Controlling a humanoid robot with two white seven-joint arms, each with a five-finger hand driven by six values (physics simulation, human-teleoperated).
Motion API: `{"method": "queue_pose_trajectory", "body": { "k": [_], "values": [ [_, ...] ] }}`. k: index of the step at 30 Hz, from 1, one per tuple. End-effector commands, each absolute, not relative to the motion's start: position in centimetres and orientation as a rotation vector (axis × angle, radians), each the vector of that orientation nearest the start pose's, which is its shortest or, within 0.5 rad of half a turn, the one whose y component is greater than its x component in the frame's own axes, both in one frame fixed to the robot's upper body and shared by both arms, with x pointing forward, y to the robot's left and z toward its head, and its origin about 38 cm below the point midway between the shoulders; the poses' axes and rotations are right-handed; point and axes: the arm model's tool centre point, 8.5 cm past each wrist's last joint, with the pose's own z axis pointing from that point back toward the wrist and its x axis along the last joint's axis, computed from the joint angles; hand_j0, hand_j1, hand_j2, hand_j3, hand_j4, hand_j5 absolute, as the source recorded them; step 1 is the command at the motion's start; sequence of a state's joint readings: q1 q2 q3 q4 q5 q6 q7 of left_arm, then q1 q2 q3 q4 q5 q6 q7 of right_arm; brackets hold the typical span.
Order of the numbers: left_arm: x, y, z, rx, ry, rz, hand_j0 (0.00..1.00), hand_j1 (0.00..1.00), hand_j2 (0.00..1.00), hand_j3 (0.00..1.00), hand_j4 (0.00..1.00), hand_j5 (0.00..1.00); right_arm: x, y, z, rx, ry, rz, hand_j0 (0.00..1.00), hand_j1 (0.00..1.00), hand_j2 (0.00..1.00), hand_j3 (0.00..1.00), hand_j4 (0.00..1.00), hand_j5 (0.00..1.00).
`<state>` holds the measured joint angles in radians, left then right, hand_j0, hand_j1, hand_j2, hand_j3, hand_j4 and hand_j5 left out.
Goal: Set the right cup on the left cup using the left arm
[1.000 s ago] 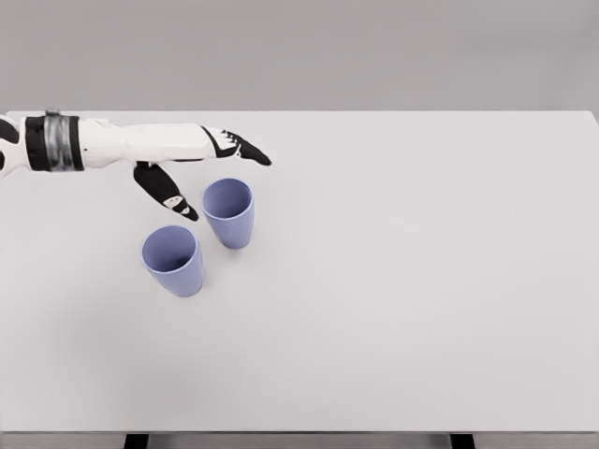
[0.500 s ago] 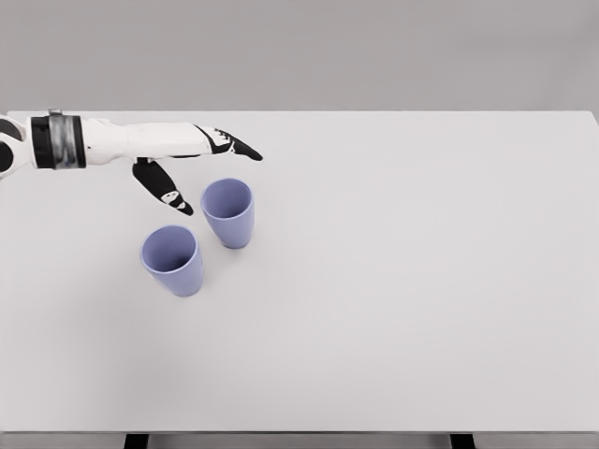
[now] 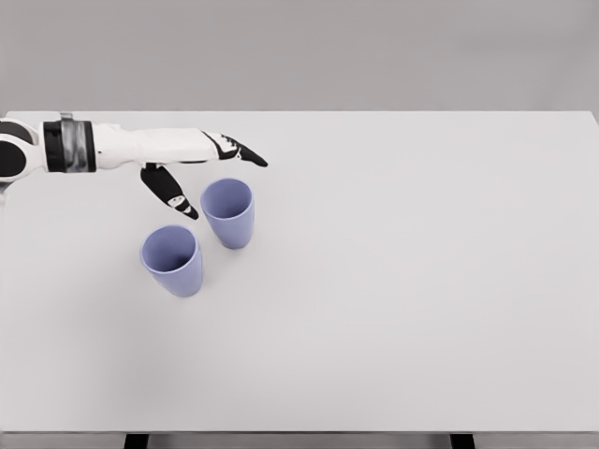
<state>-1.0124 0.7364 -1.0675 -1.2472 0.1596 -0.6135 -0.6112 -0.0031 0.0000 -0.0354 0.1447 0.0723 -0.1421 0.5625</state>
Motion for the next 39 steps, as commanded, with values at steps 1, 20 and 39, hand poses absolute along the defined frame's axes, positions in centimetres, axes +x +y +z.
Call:
{"method": "queue_pose_trajectory", "body": {
  "k": [1, 20, 39],
  "values": [
    [47.3, 24.1, 23.8, -0.089, -1.515, -1.964, 1.0, 1.0, 1.0, 1.0, 1.0, 1.0, -3.4, -22.3, -24.7, 0.486, 0.011, 0.037, 1.0, 1.0, 1.0, 1.0, 1.0, 1.0],
    [47.1, 23.8, 22.9, -0.11, -1.509, -1.957, 0.99, 0.99, 0.99, 0.99, 0.99, 0.99, -3.4, -22.3, -24.7, 0.486, 0.011, 0.037, 1.0, 1.0, 1.0, 1.0, 1.0, 1.0],
    [47.0, 23.8, 22.2, -0.105, -1.49, -1.968, 0.97, 0.97, 0.97, 0.97, 0.97, 0.97, -3.4, -22.3, -24.7, 0.486, 0.011, 0.037, 1.0, 1.0, 1.0, 1.0, 1.0, 1.0]
  ]
}}
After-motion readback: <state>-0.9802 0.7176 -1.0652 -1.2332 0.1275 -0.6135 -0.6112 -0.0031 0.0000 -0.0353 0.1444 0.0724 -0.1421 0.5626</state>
